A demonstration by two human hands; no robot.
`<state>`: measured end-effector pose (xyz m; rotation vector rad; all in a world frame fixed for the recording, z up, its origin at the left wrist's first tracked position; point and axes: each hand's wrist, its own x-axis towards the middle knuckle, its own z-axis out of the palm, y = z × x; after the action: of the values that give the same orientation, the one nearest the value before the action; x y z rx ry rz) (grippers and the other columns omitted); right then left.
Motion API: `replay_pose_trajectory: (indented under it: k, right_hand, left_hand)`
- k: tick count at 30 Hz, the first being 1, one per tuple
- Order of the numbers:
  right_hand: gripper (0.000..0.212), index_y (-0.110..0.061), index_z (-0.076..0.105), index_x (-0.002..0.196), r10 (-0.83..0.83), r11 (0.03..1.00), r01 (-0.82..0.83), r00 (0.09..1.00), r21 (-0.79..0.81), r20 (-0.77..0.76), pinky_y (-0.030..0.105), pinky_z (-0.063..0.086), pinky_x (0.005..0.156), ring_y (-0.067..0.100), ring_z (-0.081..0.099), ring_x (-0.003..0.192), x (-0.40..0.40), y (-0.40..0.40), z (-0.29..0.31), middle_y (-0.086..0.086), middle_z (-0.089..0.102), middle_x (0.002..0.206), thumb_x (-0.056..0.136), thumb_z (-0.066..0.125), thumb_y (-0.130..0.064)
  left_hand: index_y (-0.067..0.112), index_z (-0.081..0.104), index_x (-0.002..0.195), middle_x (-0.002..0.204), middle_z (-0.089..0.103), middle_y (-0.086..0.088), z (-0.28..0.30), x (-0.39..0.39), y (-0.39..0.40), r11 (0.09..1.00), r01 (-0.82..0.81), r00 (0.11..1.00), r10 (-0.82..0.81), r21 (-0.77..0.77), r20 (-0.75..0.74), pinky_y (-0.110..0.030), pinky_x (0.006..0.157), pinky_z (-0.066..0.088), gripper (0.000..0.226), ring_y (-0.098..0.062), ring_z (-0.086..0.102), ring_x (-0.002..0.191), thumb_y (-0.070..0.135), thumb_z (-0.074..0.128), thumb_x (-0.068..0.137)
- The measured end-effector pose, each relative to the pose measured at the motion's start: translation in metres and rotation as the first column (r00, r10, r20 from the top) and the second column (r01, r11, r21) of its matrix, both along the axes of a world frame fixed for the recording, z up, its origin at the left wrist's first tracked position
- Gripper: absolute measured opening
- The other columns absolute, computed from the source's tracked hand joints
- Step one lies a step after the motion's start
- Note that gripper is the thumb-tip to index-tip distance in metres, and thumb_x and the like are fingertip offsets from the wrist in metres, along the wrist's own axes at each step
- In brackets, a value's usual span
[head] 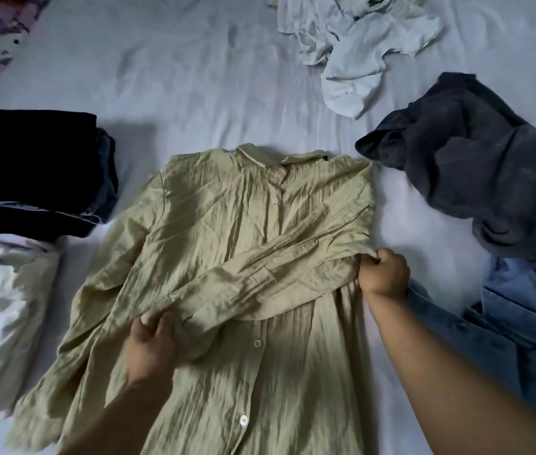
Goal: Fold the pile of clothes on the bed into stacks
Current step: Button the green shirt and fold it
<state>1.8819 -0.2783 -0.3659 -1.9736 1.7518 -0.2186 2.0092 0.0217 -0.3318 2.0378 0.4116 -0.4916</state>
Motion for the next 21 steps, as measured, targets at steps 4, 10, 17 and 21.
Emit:
replay_pose_trajectory:
  k: [4, 10, 17, 21]
  right_hand:
    - [0.02, 0.013, 0.054, 0.1, 0.016, 0.997, -0.023, 0.996, -0.077, -0.091, 0.042, 0.043, 0.074, 0.046, 0.054, 0.095, -0.031, -0.025, 0.023, 0.032, 0.052, 0.109, 0.085, 0.049, 0.002]
    - [0.023, 0.009, 0.054, 0.101, 0.18, 0.979, -0.198, 0.943, -0.04, -0.282, 0.037, 0.041, 0.073, 0.044, 0.054, 0.094, -0.077, -0.059, 0.034, 0.033, 0.053, 0.106, 0.078, 0.054, 0.006]
    - [0.045, -0.01, 0.065, 0.114, 0.558, 0.737, -0.618, 0.785, -0.274, -0.268, 0.047, 0.042, 0.087, 0.038, 0.053, 0.111, -0.057, -0.003, 0.036, 0.016, 0.06, 0.122, 0.081, 0.041, -0.03]
    - [0.066, -0.026, 0.04, 0.142, 0.691, 0.684, -0.722, 0.592, 0.109, -0.414, 0.053, 0.02, 0.107, 0.036, 0.025, 0.139, -0.05, 0.024, 0.014, 0.011, 0.03, 0.152, 0.086, 0.025, -0.056]
  left_hand:
    - [0.012, 0.05, 0.103, 0.086, 0.06, -0.017, 0.009, -0.005, -0.01, 0.995, 0.03, 0.994, -0.039, 0.09, 0.104, -0.044, 0.069, 0.048, 0.011, -0.031, 0.057, 0.075, 0.019, 0.052, 0.094]
    - [0.002, 0.049, 0.098, 0.094, 0.06, -0.021, 0.011, -0.025, -0.026, 0.935, 0.183, 0.975, -0.213, 0.304, 0.069, -0.035, 0.07, 0.033, 0.022, -0.04, 0.056, 0.093, 0.021, 0.057, 0.091]
    - [0.029, 0.02, 0.148, 0.158, 0.012, -0.003, 0.0, -0.042, -0.006, 0.554, 0.535, 0.619, -0.771, 0.638, 0.15, -0.046, 0.115, 0.005, 0.063, -0.025, 0.007, 0.145, 0.049, 0.038, 0.091]
    - [0.035, -0.013, 0.145, 0.154, -0.02, 0.009, -0.016, -0.041, 0.001, 0.203, 0.722, 0.388, -0.91, 0.661, -0.144, -0.045, 0.116, -0.009, 0.096, -0.012, -0.025, 0.14, 0.08, -0.028, 0.062]
